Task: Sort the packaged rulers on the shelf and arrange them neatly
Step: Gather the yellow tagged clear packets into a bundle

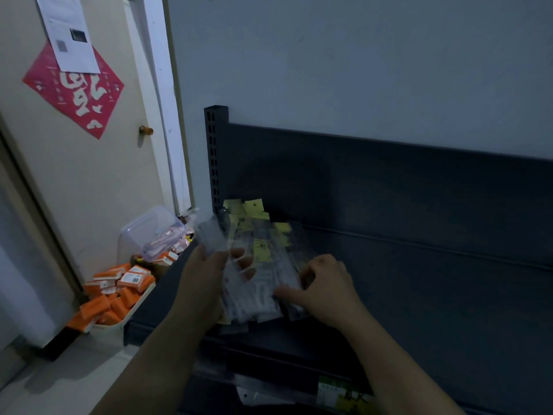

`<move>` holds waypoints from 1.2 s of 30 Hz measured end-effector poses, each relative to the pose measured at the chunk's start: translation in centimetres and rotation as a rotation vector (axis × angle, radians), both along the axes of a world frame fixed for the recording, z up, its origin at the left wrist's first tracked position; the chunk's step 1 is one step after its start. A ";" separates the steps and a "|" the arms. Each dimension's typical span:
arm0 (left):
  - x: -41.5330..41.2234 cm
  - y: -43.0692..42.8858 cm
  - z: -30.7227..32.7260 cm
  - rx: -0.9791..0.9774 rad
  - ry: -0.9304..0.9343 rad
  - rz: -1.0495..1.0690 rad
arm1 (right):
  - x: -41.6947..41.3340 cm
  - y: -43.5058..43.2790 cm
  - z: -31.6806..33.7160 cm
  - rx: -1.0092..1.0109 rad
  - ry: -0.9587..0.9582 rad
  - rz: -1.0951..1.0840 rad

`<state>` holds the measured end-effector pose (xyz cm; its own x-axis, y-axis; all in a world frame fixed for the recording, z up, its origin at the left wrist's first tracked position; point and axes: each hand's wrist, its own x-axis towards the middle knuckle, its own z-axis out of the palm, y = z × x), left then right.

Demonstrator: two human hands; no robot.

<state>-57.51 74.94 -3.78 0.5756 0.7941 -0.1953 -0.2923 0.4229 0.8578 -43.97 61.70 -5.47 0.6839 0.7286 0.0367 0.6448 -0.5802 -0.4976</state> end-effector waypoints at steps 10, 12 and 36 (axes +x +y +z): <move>0.1 -0.1 -0.7 0.026 0.025 -0.055 | 0.5 -0.5 0.7 0.425 0.309 -0.154; 0.3 -0.5 -0.4 0.052 0.017 -0.074 | 0.5 -0.6 1.1 0.523 0.432 -0.184; -3.5 4.1 1.2 0.180 0.404 -0.097 | -2.3 4.1 2.3 0.280 0.216 0.076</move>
<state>-60.97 79.00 -2.56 0.5551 0.7820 -0.2834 0.1152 0.2651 0.9573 -46.24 65.83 -3.18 0.6421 0.7598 0.1023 0.5432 -0.3567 -0.7600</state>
